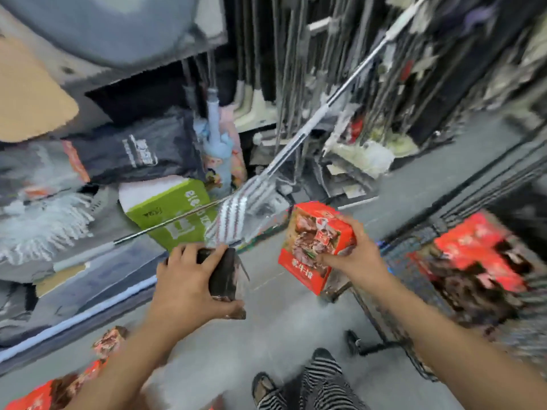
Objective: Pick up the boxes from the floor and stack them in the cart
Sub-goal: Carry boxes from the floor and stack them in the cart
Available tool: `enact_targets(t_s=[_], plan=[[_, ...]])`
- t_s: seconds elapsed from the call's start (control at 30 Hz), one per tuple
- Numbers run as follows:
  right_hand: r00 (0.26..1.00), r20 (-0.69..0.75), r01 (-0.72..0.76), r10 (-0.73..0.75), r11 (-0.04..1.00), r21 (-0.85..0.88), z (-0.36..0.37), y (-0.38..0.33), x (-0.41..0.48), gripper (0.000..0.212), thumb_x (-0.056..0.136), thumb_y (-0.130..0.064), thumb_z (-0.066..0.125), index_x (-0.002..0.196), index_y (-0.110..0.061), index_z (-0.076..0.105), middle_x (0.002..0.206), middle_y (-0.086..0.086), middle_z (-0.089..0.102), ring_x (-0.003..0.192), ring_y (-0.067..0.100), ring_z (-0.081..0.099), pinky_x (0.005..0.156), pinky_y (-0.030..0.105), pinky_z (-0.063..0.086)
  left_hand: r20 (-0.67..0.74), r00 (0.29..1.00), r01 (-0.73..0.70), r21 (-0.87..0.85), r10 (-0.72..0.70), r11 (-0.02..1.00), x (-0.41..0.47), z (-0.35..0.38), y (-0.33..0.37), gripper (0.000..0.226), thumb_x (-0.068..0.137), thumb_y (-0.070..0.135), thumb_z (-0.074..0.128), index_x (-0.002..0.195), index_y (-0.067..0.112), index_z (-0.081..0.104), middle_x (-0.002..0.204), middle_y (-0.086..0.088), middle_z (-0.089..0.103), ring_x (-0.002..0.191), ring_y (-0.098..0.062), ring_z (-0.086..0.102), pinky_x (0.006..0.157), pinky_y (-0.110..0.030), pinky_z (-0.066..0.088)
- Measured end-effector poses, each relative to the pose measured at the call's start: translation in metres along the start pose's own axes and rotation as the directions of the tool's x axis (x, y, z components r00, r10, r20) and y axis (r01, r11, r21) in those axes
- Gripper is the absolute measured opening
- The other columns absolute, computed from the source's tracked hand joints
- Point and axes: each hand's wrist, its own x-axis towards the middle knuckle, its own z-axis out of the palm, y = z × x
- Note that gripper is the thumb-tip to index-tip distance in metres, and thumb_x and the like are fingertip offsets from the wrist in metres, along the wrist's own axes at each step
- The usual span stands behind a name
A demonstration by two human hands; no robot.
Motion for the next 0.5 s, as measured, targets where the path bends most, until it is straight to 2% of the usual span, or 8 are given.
enact_targets(t_s=[0.13, 0.2, 0.27, 0.3, 0.4, 0.5], plan=[[0.973, -0.228, -0.033, 0.043, 0.998, 0.049, -0.075, 0.004, -0.029, 0.086, 0.05, -0.026, 0.087, 0.121, -0.051, 0.046, 0.127, -0.002, 0.056, 0.112, 0.013, 0.059, 0.098, 0.043, 0.049, -0.07, 0.981, -0.183, 0.002, 0.182, 0.983, 0.031, -0.027, 0.066, 0.108, 0.044, 0.089, 0.051, 0.137, 0.034, 0.047, 0.117, -0.006, 0.05, 0.112, -0.031, 0.042, 0.088, -0.049, 0.041], [0.944, -0.318, -0.066, 0.085, 0.995, 0.07, -0.108, 0.016, -0.044, 0.085, 0.055, -0.018, 0.088, 0.119, -0.053, 0.045, 0.125, 0.0, 0.057, 0.109, 0.014, 0.06, 0.097, 0.042, 0.049, -0.105, 0.956, -0.275, 0.008, 0.275, 0.961, 0.048, -0.036, 0.103, 0.107, 0.047, 0.09, 0.048, 0.139, 0.035, 0.045, 0.116, -0.007, 0.049, 0.111, -0.033, 0.042, 0.09, -0.051, 0.041], [0.901, -0.406, -0.125, 0.154, 0.987, 0.096, -0.139, 0.034, -0.06, 0.085, 0.057, -0.017, 0.089, 0.121, -0.052, 0.045, 0.122, 0.002, 0.059, 0.101, 0.014, 0.063, 0.091, 0.034, 0.051, -0.139, 0.921, -0.369, -0.003, 0.365, 0.929, 0.064, -0.043, 0.145, 0.107, 0.048, 0.09, 0.047, 0.139, 0.033, 0.046, 0.116, -0.008, 0.05, 0.111, -0.034, 0.044, 0.09, -0.05, 0.041], [0.878, -0.443, -0.15, 0.184, 0.982, 0.111, -0.153, 0.044, -0.069, 0.086, 0.056, -0.021, 0.089, 0.123, -0.051, 0.045, 0.12, 0.003, 0.06, 0.098, 0.015, 0.064, 0.089, 0.033, 0.052, -0.146, 0.9, -0.417, -0.01, 0.411, 0.909, 0.072, -0.044, 0.167, 0.107, 0.048, 0.09, 0.048, 0.138, 0.031, 0.048, 0.116, -0.008, 0.05, 0.111, -0.034, 0.045, 0.091, -0.049, 0.04], [0.795, -0.537, -0.256, 0.283, 0.958, 0.125, -0.191, 0.079, -0.093, 0.089, 0.047, -0.04, 0.085, 0.122, -0.059, 0.041, 0.117, 0.004, 0.061, 0.103, 0.026, 0.062, 0.094, 0.046, 0.051, -0.154, 0.824, -0.553, -0.013, 0.545, 0.833, 0.093, -0.037, 0.235, 0.107, 0.048, 0.088, 0.05, 0.137, 0.028, 0.05, 0.116, -0.009, 0.052, 0.109, -0.035, 0.047, 0.09, -0.047, 0.042], [0.736, -0.566, -0.352, 0.372, 0.924, 0.148, -0.224, 0.124, -0.103, 0.087, 0.044, -0.044, 0.081, 0.116, -0.066, 0.038, 0.109, 0.009, 0.061, 0.095, 0.03, 0.063, 0.088, 0.049, 0.053, -0.13, 0.77, -0.633, -0.032, 0.624, 0.774, 0.109, -0.018, 0.304, 0.104, 0.047, 0.088, 0.051, 0.136, 0.035, 0.043, 0.118, -0.009, 0.052, 0.109, -0.035, 0.046, 0.089, -0.049, 0.045]])
